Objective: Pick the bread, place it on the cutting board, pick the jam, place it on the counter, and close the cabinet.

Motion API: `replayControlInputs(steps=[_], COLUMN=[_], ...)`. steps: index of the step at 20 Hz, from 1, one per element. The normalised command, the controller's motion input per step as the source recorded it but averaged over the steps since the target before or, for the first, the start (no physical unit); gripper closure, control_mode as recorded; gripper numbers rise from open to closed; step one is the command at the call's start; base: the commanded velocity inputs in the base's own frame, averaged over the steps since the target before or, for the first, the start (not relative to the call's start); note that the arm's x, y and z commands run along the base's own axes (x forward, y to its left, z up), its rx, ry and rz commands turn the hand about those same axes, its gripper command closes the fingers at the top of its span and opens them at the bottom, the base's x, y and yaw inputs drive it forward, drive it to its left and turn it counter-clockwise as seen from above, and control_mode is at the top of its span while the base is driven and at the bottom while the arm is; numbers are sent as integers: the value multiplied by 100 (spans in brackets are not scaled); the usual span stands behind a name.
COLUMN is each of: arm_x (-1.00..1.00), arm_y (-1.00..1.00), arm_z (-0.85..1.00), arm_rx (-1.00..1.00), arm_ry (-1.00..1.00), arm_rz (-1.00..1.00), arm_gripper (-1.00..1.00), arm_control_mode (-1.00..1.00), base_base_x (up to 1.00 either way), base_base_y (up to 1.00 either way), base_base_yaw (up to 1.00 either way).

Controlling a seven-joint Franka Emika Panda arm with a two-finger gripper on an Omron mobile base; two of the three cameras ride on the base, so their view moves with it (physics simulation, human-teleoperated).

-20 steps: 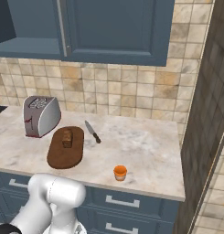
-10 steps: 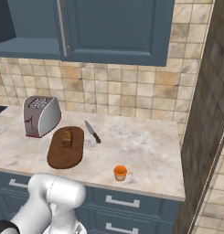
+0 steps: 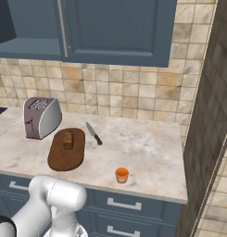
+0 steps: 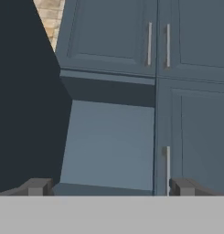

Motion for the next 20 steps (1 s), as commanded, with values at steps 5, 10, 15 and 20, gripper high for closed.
replayControlInputs(steps=[5,10,15,20], arm_x=[-8,-12,-18,-17], arm_y=[33,33,31,23], arm_z=[0,0,0,0], arm_rx=[0,0,0,0], arm_ry=[3,3,3,2], arm_rz=[0,0,1,0], arm_gripper=[-100,-100,-100,-100], arm_control_mode=[-100,-100,-100,-100], base_base_x=[0,0,0,0], base_base_y=[0,0,0,0], base_base_yaw=[0,0,0,0])
